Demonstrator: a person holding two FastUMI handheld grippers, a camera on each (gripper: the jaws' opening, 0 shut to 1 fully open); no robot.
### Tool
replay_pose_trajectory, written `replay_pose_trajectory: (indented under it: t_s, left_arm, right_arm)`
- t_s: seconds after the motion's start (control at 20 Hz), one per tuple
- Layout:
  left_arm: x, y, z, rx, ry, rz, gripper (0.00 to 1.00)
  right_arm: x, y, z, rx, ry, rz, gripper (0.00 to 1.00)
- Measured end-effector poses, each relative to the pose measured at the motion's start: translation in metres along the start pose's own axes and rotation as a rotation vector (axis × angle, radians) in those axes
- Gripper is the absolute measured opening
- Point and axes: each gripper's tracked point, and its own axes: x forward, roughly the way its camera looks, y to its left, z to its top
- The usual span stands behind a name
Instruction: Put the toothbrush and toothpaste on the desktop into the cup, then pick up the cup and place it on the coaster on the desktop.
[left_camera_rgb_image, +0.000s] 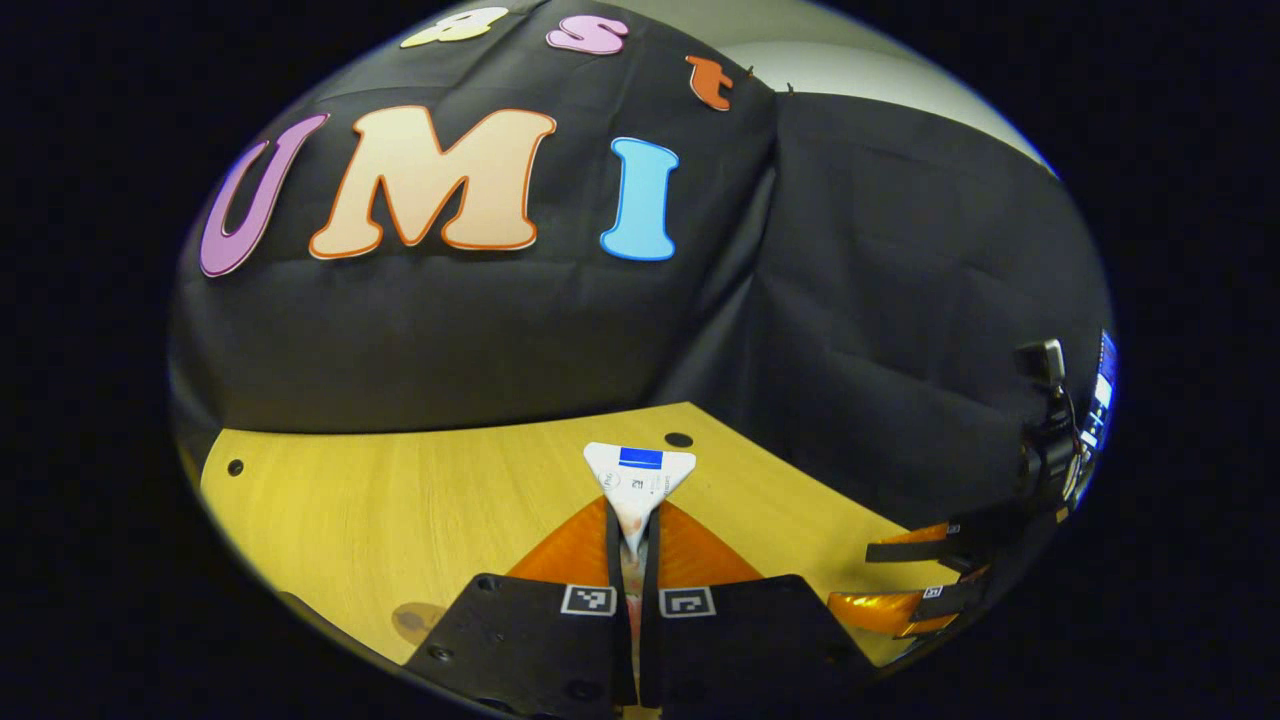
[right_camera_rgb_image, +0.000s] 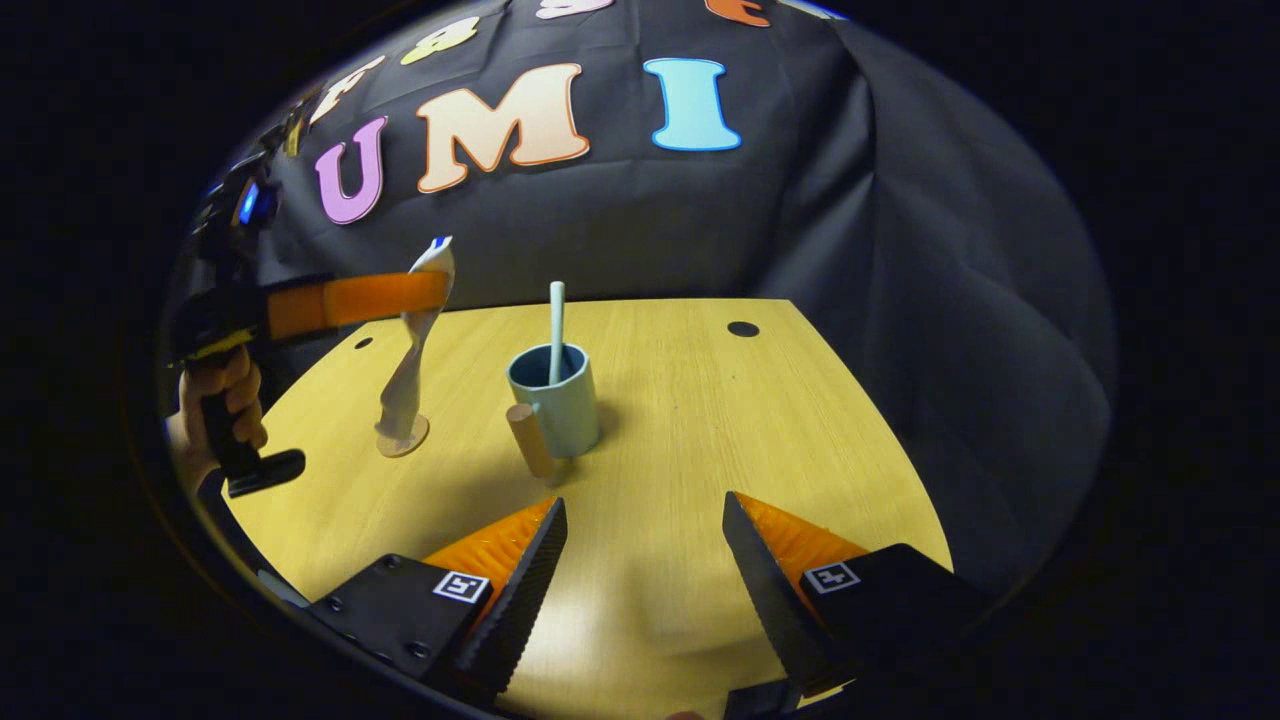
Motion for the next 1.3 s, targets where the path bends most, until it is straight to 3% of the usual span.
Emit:
replay_pose_trajectory:
  t_s: [0.05, 0.25, 0.3, 0.35, 0.45, 0.55, 0.6, 0.65, 0.7, 0.75, 0.95, 1.0, 1.05, 1.15, 1.2, 1.3]
  left_arm:
    - [0.007, -0.002, 0.005, 0.005, -0.011, -0.010, 0.01]
    - [0.037, -0.008, 0.020, 0.039, -0.032, -0.038, 0.01]
    - [0.044, -0.011, 0.020, 0.050, -0.033, -0.047, 0.01]
    - [0.052, -0.014, 0.021, 0.058, -0.035, -0.058, 0.01]
    - [0.066, -0.019, 0.021, 0.057, -0.032, -0.083, 0.01]
    - [0.081, -0.026, 0.020, 0.057, -0.030, -0.112, 0.01]
    - [0.089, -0.026, 0.020, 0.065, -0.029, -0.118, 0.01]
    - [0.096, -0.027, 0.019, 0.074, -0.025, -0.125, 0.01]
    - [0.102, -0.029, 0.017, 0.080, -0.019, -0.133, 0.01]
    - [0.107, -0.030, 0.016, 0.086, -0.013, -0.138, 0.01]
    - [0.117, -0.034, 0.006, 0.078, -0.001, -0.144, 0.01]
    - [0.118, -0.033, 0.003, 0.069, -0.002, -0.144, 0.01]
    - [0.119, -0.032, 0.003, 0.065, -0.005, -0.140, 0.01]
    - [0.121, -0.030, -0.002, 0.064, -0.002, -0.133, 0.01]
    - [0.122, -0.029, -0.007, 0.063, 0.009, -0.130, 0.01]
    - [0.122, -0.027, -0.014, 0.067, 0.019, -0.126, 0.01]
  right_arm:
    - [-0.003, -0.005, -0.001, 0.007, 0.000, -0.012, 0.98]
    - [-0.009, -0.025, -0.008, 0.058, 0.005, -0.054, 0.98]
    - [-0.010, -0.030, -0.011, 0.065, 0.014, -0.064, 0.94]
    - [-0.012, -0.035, -0.015, 0.068, 0.022, -0.075, 0.98]
    - [-0.015, -0.042, -0.015, 0.072, 0.028, -0.090, 0.94]
    - [-0.016, -0.045, -0.014, 0.080, 0.027, -0.098, 0.98]
    - [-0.016, -0.046, -0.012, 0.084, 0.028, -0.101, 0.94]
    - [-0.015, -0.045, -0.013, 0.088, 0.031, -0.102, 0.98]
    - [-0.015, -0.046, -0.013, 0.090, 0.034, -0.102, 0.94]
    - [-0.015, -0.046, -0.015, 0.089, 0.037, -0.104, 0.98]
    - [-0.015, -0.047, -0.022, 0.088, 0.060, -0.109, 0.98]
    - [-0.015, -0.049, -0.023, 0.091, 0.062, -0.114, 0.94]
    - [-0.015, -0.052, -0.023, 0.097, 0.063, -0.119, 0.98]
    - [-0.015, -0.054, -0.024, 0.117, 0.064, -0.127, 0.98]
    - [-0.015, -0.056, -0.023, 0.124, 0.065, -0.131, 0.94]
    - [-0.017, -0.057, -0.019, 0.129, 0.064, -0.137, 0.98]
